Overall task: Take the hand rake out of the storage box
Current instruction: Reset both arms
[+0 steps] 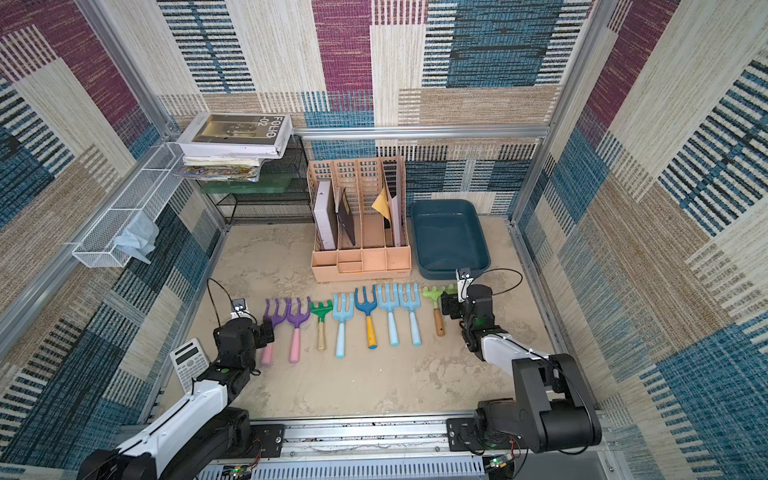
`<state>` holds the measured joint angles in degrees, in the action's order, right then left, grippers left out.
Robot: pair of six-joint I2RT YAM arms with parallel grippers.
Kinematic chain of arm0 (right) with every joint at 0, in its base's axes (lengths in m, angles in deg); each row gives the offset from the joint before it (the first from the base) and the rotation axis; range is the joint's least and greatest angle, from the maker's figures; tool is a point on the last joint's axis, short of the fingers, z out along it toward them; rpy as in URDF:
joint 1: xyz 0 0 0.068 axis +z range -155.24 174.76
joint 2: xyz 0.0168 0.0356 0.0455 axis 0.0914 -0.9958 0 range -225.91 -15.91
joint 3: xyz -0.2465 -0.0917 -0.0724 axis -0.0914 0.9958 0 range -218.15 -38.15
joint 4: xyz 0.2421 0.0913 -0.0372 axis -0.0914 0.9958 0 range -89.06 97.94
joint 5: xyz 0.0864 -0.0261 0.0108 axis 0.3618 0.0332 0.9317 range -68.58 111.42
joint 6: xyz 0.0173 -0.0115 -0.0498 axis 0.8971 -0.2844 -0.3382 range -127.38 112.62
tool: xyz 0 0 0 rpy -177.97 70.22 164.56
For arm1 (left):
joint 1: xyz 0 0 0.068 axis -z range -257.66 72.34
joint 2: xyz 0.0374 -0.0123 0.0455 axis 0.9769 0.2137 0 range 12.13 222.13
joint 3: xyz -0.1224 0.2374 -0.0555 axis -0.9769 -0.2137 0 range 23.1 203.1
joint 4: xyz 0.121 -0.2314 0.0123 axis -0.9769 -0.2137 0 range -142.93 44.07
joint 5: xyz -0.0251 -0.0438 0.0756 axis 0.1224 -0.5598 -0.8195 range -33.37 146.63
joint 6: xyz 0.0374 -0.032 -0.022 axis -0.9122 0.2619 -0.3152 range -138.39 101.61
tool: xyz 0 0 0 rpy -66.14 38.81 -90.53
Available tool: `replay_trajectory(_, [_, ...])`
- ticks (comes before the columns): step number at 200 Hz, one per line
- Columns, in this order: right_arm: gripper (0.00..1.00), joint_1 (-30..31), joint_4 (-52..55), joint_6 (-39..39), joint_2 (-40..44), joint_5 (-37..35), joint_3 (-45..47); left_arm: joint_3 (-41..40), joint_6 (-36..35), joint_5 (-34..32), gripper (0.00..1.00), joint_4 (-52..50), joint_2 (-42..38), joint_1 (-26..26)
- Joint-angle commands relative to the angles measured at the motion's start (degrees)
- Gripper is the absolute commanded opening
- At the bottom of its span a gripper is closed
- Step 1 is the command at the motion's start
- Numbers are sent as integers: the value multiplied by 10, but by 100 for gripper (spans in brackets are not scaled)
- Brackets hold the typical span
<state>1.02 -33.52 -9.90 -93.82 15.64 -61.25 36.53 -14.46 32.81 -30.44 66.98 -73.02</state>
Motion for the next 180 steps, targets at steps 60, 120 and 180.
replay_trajectory(60, [96, -80, -374, 33, -75, 35, 116, 124, -96, 251, 99, 143, 218, -22])
replay_trajectory(120, [96, -81, -279, 33, -73, 44, 71, 150, -62, 317, 100, 206, 322, -72])
replay_trajectory(180, [96, -77, -279, 31, -72, 38, 72, 146, -51, 324, 100, 220, 325, -82])
